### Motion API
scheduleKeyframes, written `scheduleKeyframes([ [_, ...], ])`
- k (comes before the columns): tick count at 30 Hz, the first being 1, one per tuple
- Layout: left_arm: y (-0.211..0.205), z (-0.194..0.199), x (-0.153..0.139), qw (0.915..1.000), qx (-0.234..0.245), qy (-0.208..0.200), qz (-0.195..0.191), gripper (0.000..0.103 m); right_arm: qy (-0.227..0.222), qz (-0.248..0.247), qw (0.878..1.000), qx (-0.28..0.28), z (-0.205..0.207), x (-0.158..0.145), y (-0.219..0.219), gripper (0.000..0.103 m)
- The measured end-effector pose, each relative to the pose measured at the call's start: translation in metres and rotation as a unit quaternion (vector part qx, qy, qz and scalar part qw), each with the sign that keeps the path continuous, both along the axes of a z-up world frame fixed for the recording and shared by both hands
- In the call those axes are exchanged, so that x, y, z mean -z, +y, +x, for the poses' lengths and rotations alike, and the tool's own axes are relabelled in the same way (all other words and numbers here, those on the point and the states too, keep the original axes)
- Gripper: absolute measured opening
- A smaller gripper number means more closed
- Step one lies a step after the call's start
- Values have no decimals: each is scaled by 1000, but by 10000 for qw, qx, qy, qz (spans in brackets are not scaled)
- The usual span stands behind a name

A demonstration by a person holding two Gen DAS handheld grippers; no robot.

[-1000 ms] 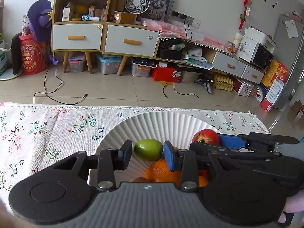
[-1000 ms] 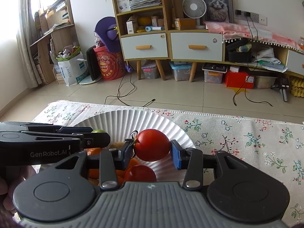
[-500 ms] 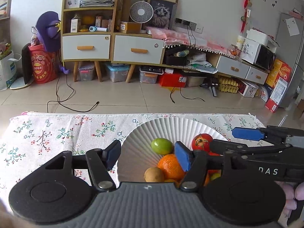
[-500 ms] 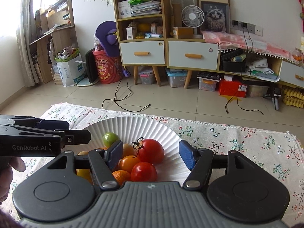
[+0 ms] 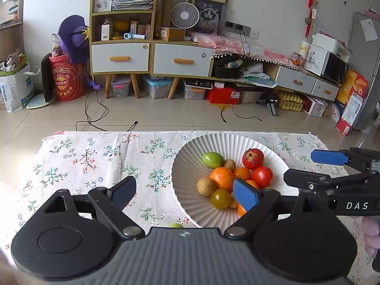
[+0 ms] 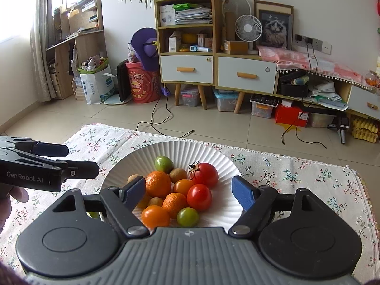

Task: Organize fruits
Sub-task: 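Withdraw both open grippers from the bowl toward the last fruits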

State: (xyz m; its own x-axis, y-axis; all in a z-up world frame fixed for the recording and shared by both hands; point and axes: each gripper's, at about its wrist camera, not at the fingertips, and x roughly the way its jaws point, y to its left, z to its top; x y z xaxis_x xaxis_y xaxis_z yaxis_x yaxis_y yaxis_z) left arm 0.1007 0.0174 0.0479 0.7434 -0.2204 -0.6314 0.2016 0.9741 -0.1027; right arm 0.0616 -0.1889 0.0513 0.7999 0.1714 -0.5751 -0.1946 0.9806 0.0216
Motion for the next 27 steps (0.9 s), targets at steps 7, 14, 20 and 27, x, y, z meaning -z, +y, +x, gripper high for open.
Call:
scheduleKeyframes([
  [7,4,-15,2,9997,-63,163,173,97,26,-33,10000,-73,-13,-2,7,88],
  [14,9,-28,8,9990,-68,274,353,99,47,-64,9997,-214,-26,-1,17,94],
  [20,13,-42,18,9983,-59,327,474,99,158,-102,9992,-347,-35,7,25,97],
  [27,24,-54,30,9980,-81,377,497,99,544,-207,9965,-594,-50,27,39,97],
])
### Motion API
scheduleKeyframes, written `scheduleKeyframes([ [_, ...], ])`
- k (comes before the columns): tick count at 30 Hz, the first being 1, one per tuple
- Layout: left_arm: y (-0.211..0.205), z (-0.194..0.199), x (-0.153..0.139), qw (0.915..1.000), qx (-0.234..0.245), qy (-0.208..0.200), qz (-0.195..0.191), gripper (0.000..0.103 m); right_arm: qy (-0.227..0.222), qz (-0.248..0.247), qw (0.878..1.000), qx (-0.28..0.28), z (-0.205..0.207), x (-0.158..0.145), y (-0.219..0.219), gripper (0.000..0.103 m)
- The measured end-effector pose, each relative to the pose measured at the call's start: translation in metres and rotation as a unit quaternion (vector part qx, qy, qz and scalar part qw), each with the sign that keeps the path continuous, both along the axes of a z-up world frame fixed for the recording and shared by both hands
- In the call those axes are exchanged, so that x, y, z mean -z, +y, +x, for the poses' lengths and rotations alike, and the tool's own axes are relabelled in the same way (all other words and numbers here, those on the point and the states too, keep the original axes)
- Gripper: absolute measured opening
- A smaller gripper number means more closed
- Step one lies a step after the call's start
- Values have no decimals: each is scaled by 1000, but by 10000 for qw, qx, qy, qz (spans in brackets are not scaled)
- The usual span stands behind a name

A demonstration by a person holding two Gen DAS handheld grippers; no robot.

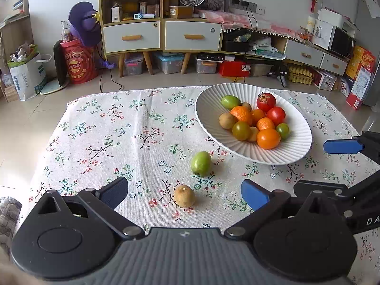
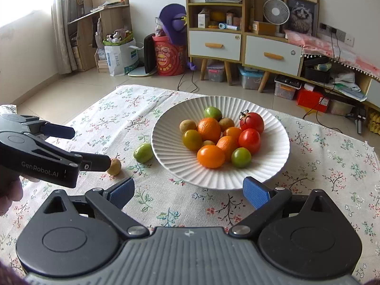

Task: Organize fruits
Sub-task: 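Withdraw both open grippers from the bowl toward the last fruits, then close the left gripper on a tan round fruit while the right gripper grasps a green tomato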

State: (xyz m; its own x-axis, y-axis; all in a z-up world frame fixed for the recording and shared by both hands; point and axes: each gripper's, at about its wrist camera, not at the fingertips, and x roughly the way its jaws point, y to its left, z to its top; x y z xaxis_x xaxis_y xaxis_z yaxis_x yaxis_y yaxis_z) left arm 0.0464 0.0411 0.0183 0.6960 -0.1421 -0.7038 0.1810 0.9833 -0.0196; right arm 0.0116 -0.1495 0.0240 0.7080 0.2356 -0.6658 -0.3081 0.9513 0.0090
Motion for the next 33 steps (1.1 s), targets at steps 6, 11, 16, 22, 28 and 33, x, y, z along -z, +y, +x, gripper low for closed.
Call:
scheduleKeyframes([
  [6,7,-4,13,9997,11,115,231,100,127,-281,9991,-291,-13,13,16,99],
  [11,16,-7,23,9993,-24,227,294,99,219,-424,9980,-417,-16,23,24,99],
  [16,19,-9,34,9990,-34,311,317,100,304,-536,9969,-481,-16,31,28,99],
  [22,12,-4,42,9995,107,233,186,98,415,-574,9968,-368,-12,38,28,99],
  [28,2,-5,44,9996,262,116,85,77,475,-613,9967,-239,-9,43,26,99],
  [33,2,-3,41,9994,353,30,-40,47,438,-577,9973,-96,-10,44,21,101],
])
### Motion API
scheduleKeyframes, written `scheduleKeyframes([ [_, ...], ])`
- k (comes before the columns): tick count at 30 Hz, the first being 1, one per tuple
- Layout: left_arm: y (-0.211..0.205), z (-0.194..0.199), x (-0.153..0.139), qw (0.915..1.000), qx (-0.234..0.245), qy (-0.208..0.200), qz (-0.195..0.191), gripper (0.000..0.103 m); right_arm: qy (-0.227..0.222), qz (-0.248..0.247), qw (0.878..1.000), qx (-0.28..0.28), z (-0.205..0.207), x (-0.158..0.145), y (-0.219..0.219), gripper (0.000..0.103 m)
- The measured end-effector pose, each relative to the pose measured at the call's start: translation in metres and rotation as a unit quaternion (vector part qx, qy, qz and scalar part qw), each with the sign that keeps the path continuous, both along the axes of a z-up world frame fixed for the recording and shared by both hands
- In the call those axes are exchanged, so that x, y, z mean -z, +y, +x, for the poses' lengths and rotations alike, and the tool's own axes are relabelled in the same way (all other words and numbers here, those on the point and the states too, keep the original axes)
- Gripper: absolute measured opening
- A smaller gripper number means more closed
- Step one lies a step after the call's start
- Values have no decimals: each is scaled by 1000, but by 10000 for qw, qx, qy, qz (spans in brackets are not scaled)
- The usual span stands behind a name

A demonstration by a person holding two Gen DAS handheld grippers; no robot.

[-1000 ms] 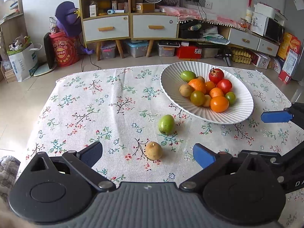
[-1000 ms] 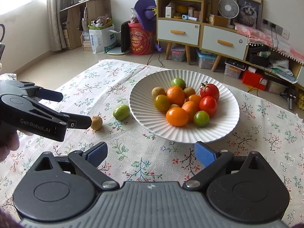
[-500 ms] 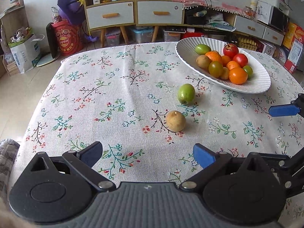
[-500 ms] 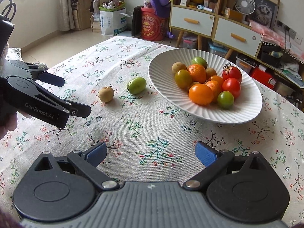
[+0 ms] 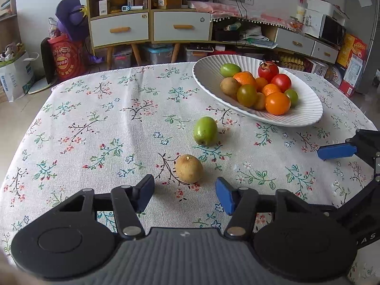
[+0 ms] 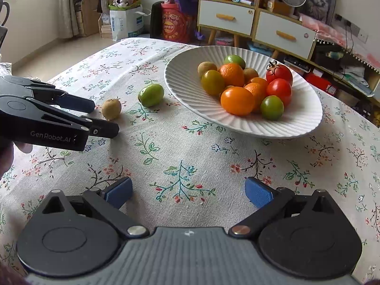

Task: Organize fruits
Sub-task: 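Close the left gripper on a tan round fruit while the right gripper grasps a green tomato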

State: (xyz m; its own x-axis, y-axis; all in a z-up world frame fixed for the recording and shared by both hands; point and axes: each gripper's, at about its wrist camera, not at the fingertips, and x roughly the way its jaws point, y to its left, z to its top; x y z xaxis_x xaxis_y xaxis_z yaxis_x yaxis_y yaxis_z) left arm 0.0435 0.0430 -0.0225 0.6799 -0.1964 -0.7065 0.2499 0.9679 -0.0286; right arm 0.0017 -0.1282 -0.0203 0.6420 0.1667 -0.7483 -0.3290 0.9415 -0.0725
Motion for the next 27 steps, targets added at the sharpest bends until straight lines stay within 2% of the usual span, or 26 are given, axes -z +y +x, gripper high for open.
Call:
scheduleKeyframes([
  [1,0,2,-1,10000,30,-8,-26,43,-17,5,10000,33,0,0,0,101],
  [3,-1,3,-2,10000,77,-1,-54,22,-68,25,9999,106,-1,1,0,102],
  [4,-1,4,-2,9999,100,13,-62,20,-106,56,9998,175,-1,1,1,102],
  [11,5,2,-5,9998,166,63,94,19,-253,144,9980,567,-6,3,8,102],
  [16,21,-6,-5,9995,116,30,291,19,-483,486,9915,1108,1,8,25,103],
  [19,34,-9,-5,9997,21,60,232,19,-686,366,9887,1279,10,8,43,103],
  [27,60,-7,-8,9996,-261,144,16,19,-690,599,9858,1405,29,4,65,88],
])
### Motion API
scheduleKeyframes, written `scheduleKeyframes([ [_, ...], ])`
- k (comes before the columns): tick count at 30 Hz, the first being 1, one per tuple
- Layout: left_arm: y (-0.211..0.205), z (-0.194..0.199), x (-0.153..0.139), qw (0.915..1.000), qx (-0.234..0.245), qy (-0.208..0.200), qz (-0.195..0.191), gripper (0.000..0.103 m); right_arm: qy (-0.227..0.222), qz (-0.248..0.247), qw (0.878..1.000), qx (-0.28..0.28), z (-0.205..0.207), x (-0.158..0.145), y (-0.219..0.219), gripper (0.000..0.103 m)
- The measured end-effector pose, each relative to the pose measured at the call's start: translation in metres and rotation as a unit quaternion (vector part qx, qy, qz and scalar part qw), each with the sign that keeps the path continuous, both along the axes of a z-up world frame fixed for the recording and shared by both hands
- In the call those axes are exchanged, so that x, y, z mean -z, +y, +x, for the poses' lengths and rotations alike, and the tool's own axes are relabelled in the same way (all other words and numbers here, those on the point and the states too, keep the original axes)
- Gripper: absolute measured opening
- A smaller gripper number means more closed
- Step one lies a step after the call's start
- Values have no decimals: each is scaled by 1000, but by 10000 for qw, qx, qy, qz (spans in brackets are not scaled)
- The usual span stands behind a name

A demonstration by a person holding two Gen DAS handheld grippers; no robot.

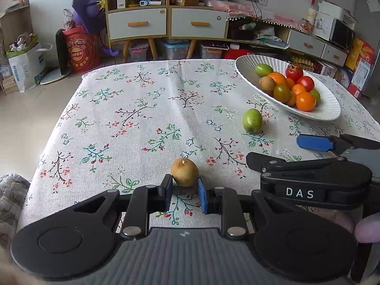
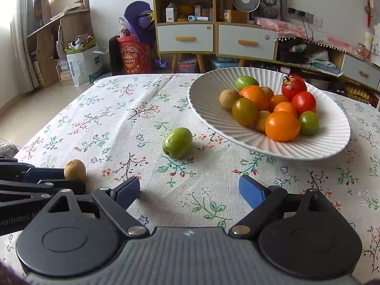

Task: Organize fruits

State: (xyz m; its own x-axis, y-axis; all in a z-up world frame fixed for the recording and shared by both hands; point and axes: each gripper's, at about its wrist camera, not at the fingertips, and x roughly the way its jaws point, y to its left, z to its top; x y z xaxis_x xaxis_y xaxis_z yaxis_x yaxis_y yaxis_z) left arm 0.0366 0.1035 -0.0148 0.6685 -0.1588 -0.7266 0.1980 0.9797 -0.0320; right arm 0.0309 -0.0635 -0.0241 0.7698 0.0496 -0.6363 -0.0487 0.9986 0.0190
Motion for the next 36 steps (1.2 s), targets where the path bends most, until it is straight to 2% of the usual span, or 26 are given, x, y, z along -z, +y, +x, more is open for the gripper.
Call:
scheduleKeyframes([
  [8,15,0,0,9999,-97,-3,-98,19,-116,-110,9995,270,14,2,13,73],
  [11,19,2,0,9998,-122,12,-129,19,-129,-104,9991,383,20,1,17,63],
  [19,23,0,0,9998,-119,-1,-161,19,-135,-135,9977,643,28,0,22,42],
  [23,25,-1,0,9998,-133,5,-178,19,-146,-151,9965,812,28,0,20,26],
  [27,26,0,-1,9997,-135,7,-179,19,-124,-91,9964,830,28,-1,18,26],
  [36,32,0,-2,9994,-205,40,-293,19,-6,-12,9987,501,20,-5,15,26],
])
